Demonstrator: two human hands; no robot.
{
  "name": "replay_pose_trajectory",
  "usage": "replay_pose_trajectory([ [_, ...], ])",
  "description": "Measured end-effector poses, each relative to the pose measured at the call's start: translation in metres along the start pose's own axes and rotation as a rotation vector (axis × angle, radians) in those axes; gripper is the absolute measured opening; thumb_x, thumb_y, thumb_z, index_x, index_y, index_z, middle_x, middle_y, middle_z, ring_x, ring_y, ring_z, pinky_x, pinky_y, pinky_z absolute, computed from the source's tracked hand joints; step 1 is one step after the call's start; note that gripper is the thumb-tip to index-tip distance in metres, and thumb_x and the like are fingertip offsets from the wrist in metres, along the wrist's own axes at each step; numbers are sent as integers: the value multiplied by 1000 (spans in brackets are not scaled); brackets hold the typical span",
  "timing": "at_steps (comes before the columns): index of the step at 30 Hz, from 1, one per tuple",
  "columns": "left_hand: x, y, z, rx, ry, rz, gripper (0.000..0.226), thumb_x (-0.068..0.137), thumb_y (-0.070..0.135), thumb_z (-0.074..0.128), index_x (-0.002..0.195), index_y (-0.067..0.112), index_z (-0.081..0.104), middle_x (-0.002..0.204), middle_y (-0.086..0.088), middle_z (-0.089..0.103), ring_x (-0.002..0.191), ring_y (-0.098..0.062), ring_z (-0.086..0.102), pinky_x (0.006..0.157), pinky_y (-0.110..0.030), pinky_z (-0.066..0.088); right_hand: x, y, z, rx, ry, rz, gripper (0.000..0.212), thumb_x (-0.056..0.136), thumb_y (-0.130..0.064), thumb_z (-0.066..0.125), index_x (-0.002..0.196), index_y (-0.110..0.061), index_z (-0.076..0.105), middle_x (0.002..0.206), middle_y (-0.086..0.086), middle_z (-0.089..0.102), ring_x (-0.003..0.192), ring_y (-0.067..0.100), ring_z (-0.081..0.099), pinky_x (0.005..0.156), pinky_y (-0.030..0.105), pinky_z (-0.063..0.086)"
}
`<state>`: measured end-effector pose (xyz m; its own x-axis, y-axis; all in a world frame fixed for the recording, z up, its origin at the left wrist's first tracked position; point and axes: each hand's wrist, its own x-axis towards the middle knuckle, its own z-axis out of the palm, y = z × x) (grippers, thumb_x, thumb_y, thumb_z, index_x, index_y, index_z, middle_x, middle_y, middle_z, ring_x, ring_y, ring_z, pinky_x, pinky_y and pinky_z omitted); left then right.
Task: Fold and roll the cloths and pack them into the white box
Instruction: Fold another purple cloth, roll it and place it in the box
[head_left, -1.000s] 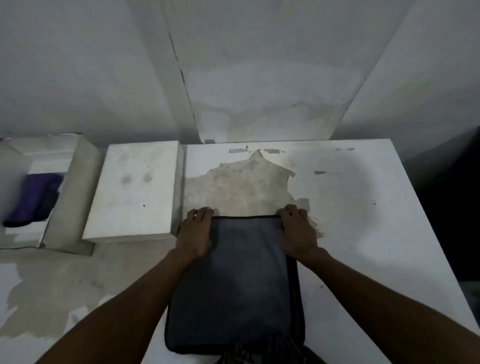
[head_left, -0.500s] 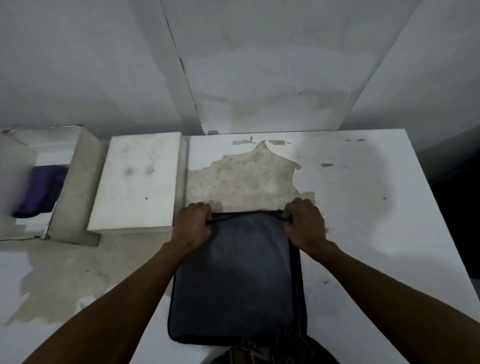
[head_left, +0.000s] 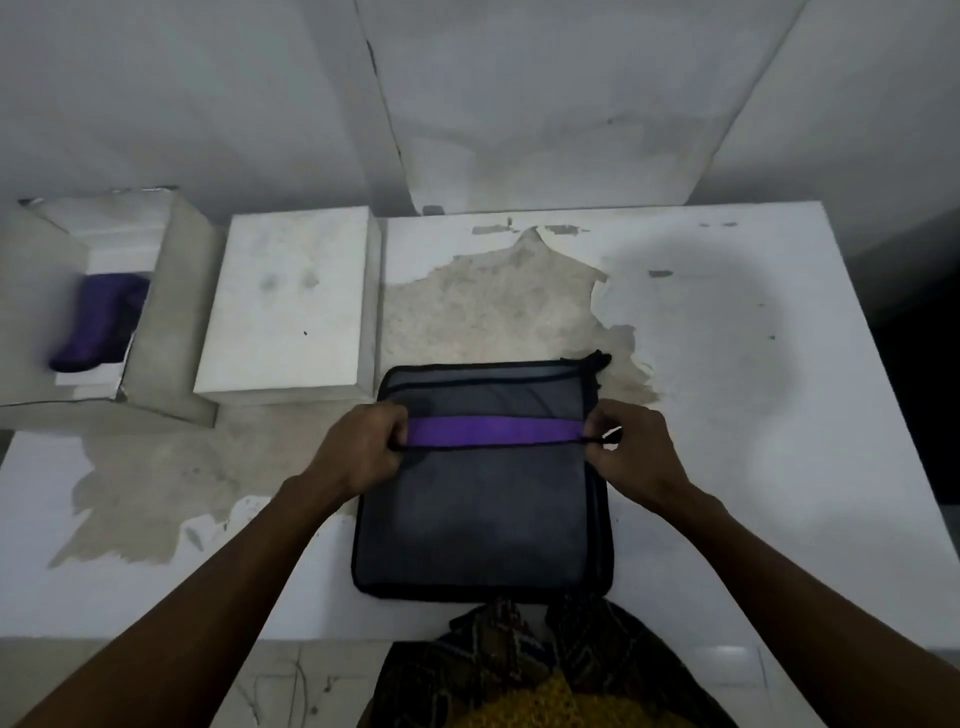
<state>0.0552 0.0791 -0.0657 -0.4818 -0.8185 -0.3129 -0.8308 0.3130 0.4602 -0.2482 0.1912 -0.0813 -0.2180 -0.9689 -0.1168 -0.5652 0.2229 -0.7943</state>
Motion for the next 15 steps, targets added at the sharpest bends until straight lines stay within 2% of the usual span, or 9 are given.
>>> replay_pose_trajectory([
  [4,-24,-8,12,-45,-53,36,18,65,0,67,64,11,52,69,-3,59,65,-22,57,59,-34,45,-35,4,6,-18,-45,-13,28,62,9,65,66,-17,58,67,-1,61,62,10,57,55,22,50],
  [9,-60,-26,33,-58,-218,50,23,63,-5,65,67,14,53,66,4,57,64,-18,55,57,-30,43,-84,13,17,-70,-133,15,27,58,7,66,66,-18,59,71,0,62,70,18,59,59,40,52],
  [12,-77,-33,42,-69,-318,61,31,59,-8,59,67,20,50,69,7,55,66,-15,53,57,-29,41,-106,19,24,-108,-205,44,24,60,7,67,69,-15,61,74,2,63,74,21,58,61,45,52],
  [15,-88,-35,48,-80,-327,79,29,56,-2,57,65,24,47,72,3,59,69,-19,57,59,-33,44,-121,22,28,-132,-250,44,20,63,7,68,70,-11,62,74,2,62,74,22,57,61,47,51],
])
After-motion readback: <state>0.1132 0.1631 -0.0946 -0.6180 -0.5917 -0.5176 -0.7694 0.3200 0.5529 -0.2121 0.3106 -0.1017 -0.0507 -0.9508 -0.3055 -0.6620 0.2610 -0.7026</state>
